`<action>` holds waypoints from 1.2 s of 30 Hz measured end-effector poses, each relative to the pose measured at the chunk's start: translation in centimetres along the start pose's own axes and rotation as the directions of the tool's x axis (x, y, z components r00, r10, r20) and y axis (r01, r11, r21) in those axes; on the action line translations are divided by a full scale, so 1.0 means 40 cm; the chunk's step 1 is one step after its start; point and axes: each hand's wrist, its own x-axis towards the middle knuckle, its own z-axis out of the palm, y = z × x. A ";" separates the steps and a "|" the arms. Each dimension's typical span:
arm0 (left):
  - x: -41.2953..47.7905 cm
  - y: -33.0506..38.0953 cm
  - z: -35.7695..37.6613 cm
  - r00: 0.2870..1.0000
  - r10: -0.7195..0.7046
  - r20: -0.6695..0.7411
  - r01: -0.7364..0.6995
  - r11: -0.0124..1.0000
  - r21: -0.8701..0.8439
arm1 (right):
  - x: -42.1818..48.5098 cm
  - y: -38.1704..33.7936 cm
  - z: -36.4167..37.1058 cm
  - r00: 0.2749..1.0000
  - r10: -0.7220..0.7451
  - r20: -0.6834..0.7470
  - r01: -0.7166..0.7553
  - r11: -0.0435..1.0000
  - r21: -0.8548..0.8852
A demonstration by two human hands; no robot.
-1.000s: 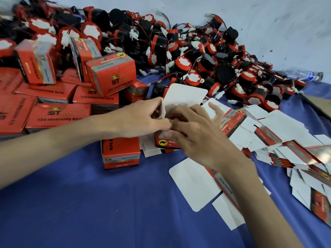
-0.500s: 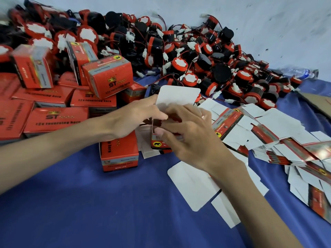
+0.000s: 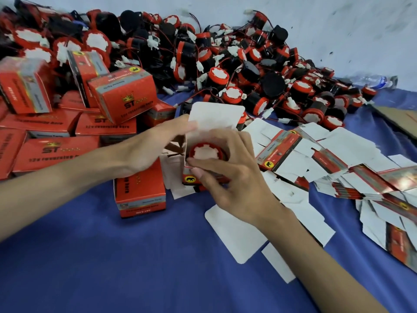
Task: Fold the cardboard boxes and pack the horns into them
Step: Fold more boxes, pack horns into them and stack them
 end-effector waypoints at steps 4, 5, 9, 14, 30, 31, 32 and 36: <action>0.044 0.021 -0.017 0.998 -0.058 0.028 0.060 0.994 -0.090 | -0.006 0.001 -0.012 0.947 0.148 -0.284 -0.123 0.987 0.106; 0.039 0.026 -0.020 0.997 -0.060 0.040 0.062 0.996 -0.058 | -0.006 0.000 -0.016 0.913 0.239 -0.330 -0.178 0.962 0.206; 0.048 0.009 -0.015 0.999 0.010 -0.038 -0.007 0.998 0.065 | -0.017 0.009 -0.027 0.941 0.288 -0.178 -0.237 0.935 0.263; 0.032 0.022 -0.020 0.958 0.214 -0.192 -0.164 0.955 0.245 | -0.009 -0.001 -0.035 0.913 0.408 -0.023 -0.381 0.871 0.311; 0.023 0.026 -0.025 0.985 0.109 0.132 -0.171 0.597 0.784 | -0.014 -0.013 -0.027 0.921 0.388 0.018 -0.379 0.887 0.266; 0.022 0.025 -0.020 0.982 0.143 0.126 -0.187 0.596 0.781 | -0.015 -0.013 -0.022 0.922 0.387 -0.005 -0.372 0.891 0.259; 0.021 0.023 -0.017 0.982 0.150 0.115 -0.184 0.609 0.772 | -0.017 -0.014 -0.015 0.921 0.389 -0.023 -0.371 0.894 0.251; 0.026 0.016 -0.007 0.988 0.090 0.124 -0.151 0.695 0.703 | -0.015 -0.026 0.007 0.916 0.385 -0.113 -0.353 0.908 0.227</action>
